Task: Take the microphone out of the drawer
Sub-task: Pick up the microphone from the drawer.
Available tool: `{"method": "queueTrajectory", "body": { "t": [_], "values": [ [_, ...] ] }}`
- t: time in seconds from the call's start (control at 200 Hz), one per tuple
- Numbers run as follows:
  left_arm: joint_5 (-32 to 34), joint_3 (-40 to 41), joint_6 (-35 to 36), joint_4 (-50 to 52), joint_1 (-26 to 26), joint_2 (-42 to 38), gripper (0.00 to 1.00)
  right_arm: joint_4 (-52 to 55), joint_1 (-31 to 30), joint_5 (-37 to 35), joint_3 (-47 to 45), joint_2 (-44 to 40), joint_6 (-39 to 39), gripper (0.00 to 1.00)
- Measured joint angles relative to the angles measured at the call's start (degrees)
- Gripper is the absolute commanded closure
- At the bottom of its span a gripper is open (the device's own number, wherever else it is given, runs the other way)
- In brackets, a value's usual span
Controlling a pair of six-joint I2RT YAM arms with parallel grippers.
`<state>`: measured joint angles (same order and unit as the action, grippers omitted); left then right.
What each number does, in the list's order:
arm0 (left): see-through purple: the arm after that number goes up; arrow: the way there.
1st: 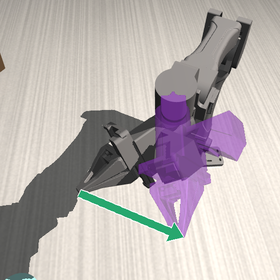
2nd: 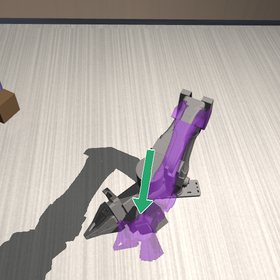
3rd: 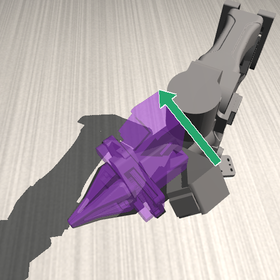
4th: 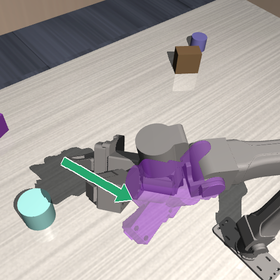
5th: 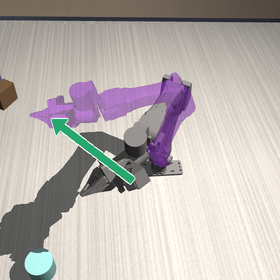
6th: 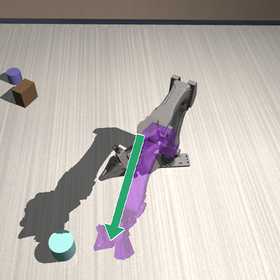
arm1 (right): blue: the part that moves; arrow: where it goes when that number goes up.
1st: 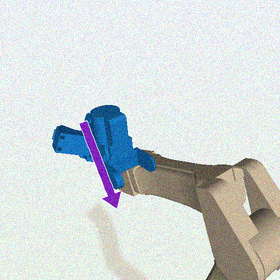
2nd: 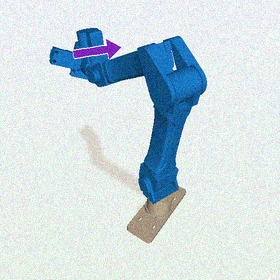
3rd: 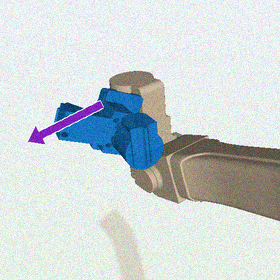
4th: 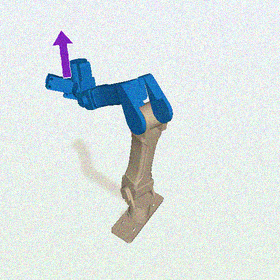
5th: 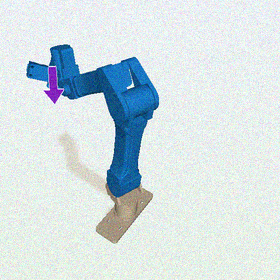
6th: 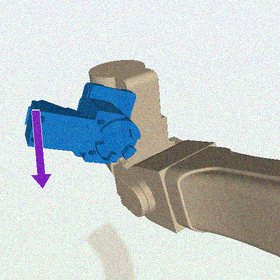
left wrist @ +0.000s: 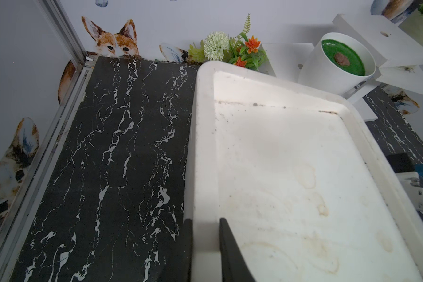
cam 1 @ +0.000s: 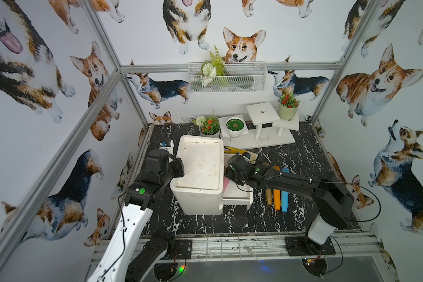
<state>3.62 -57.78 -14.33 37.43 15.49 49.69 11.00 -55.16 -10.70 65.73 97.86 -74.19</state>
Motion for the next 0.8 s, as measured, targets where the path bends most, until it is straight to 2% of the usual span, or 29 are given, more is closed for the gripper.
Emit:
{"method": "queueTrajectory", "body": {
  "t": [0.12, 0.265, 0.37, 0.651, 0.796],
  "values": [
    [0.2, 0.0, 0.0, -0.2, 0.0, -0.1, 1.00, -0.7, 0.0, -0.3, 0.0, 0.3, -0.6, 0.53],
    [0.2, 0.2, 0.0, -0.3, 0.0, -0.1, 1.00, -1.7, 0.0, 0.0, -0.2, 0.3, -1.3, 0.63],
    [0.2, 0.3, -0.1, -0.5, 0.0, -0.2, 1.00, -2.1, 0.0, 0.3, -0.3, 0.3, -1.3, 0.67],
    [0.2, 0.4, -0.1, -0.7, 0.0, -0.4, 1.00, -2.1, 0.0, 0.6, -0.4, -0.2, -0.6, 0.70],
    [0.2, 0.5, -0.1, -0.7, 0.0, -0.4, 1.00, -0.2, 0.0, 0.7, 1.2, -0.9, 2.4, 0.73]
  ]
}}
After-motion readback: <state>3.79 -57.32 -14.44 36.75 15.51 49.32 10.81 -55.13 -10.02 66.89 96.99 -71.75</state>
